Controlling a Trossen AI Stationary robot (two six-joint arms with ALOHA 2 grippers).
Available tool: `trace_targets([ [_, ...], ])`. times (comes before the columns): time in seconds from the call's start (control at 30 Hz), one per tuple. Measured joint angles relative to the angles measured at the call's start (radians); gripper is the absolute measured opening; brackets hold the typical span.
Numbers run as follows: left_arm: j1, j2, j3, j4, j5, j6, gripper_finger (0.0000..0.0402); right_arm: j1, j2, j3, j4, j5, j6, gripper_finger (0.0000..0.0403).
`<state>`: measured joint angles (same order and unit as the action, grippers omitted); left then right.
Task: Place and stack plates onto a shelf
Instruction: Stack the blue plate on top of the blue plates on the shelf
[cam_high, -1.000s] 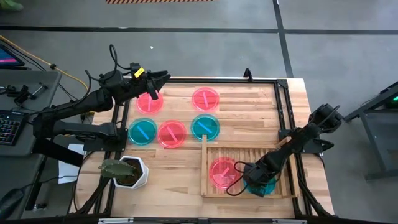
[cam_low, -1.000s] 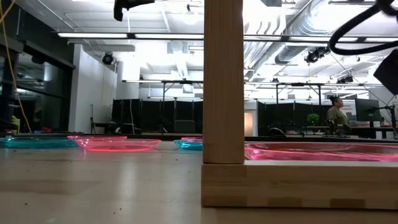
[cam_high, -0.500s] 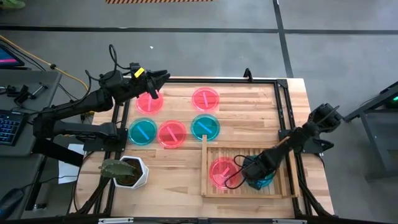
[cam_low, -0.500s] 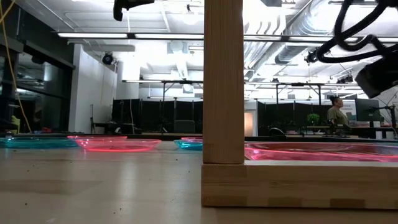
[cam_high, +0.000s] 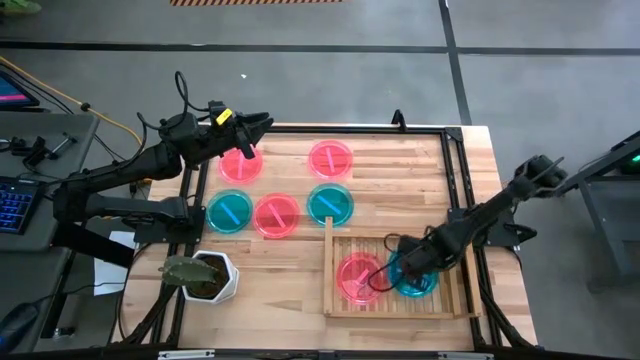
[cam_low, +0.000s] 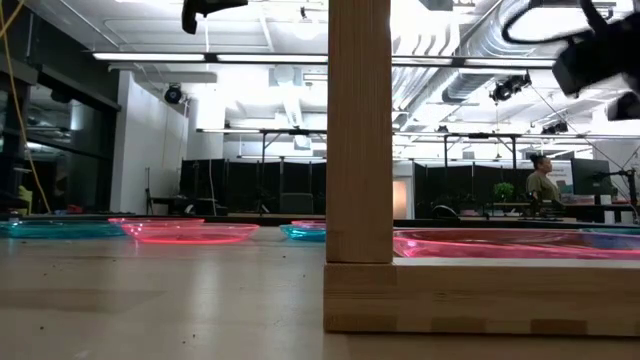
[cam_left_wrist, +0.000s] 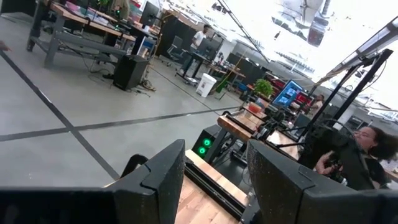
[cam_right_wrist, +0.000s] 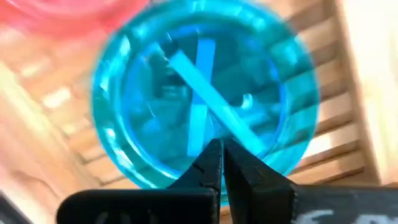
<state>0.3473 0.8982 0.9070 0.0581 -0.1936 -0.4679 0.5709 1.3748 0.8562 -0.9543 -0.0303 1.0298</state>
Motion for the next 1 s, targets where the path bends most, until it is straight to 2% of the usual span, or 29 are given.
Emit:
trace_targets([
  [0.2,0.0,0.0,0.0,-0.006,-0.019,0.008,0.0161,-0.114,-0.149,0.0,0.096,0.164,-0.034,0.0],
  [0.3,0.0,0.0,0.0,-0.017,-0.022,0.009,0.0161,-0.214,-0.188,0.0,0.221,0.24,-0.152,0.0],
  [0.4,0.0,0.0,0.0,-0.017,-0.022,0.009,0.0161,-0.344,-0.204,0.0,0.347,0.24,-0.305,0.0],
  [0.47,0.0,0.0,0.0,-0.017,-0.022,0.009,0.0161,-0.436,-0.205,-0.005,0.439,0.201,-0.398,0.0],
  [0.63,0.0,0.0,0.0,-0.056,0.051,0.008,0.0161,-0.639,-0.204,-0.062,0.692,-0.068,-0.561,0.0],
  [0.7,0.0,0.0,0.0,-0.073,0.082,0.012,0.0161,-0.695,-0.21,-0.079,0.757,-0.135,-0.579,0.0],
  [0.83,0.0,0.0,0.0,-0.109,0.086,0.016,0.0161,-0.759,-0.252,-0.107,0.862,-0.183,-0.587,0.0],
  [1.0,0.0,0.0,0.0,-0.113,0.085,0.017,0.0161,-0.77,-0.335,-0.108,0.907,-0.181,-0.624,0.0],
])
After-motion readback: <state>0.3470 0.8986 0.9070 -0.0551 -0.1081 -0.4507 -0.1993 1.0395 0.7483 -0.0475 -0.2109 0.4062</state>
